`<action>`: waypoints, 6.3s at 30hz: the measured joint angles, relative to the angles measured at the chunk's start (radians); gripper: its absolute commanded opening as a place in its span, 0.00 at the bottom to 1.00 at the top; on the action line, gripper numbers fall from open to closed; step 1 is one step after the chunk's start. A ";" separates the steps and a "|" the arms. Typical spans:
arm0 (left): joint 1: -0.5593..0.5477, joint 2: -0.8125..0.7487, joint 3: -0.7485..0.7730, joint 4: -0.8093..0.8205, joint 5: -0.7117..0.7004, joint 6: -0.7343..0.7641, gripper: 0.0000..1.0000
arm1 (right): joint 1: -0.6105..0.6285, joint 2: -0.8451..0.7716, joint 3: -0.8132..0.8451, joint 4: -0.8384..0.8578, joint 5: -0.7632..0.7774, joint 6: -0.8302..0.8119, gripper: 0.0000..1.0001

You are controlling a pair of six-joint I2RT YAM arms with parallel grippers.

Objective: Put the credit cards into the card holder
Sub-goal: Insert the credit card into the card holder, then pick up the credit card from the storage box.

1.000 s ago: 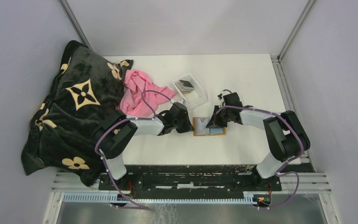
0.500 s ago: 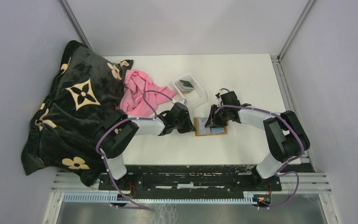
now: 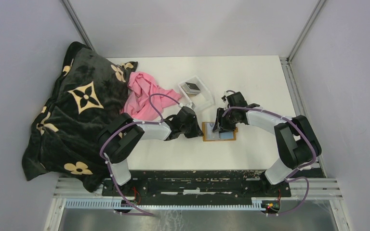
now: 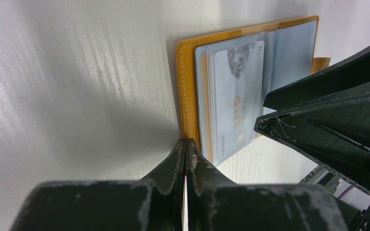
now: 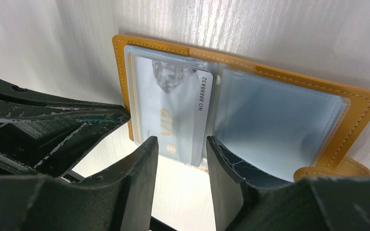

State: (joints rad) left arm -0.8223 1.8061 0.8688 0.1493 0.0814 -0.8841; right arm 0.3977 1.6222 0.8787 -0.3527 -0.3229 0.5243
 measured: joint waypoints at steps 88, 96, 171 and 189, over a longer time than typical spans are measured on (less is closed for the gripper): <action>0.247 -0.103 0.145 -0.218 -0.317 0.137 0.54 | 0.130 0.766 1.303 -0.262 0.160 -0.301 0.70; 0.256 -0.033 0.205 -0.197 -0.284 0.139 0.53 | 0.109 0.801 1.342 -0.261 0.107 -0.256 0.67; 0.299 0.100 0.264 -0.086 -0.176 0.141 0.43 | 0.092 0.840 1.410 -0.347 0.086 -0.196 0.35; 0.299 0.100 0.264 -0.085 -0.175 0.141 0.43 | 0.076 0.840 1.410 -0.360 0.032 -0.183 0.30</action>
State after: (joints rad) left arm -0.5232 1.9057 1.1324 0.0639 -0.0940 -0.7429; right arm 0.4736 2.4619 2.2890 -0.7128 -0.2905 0.3412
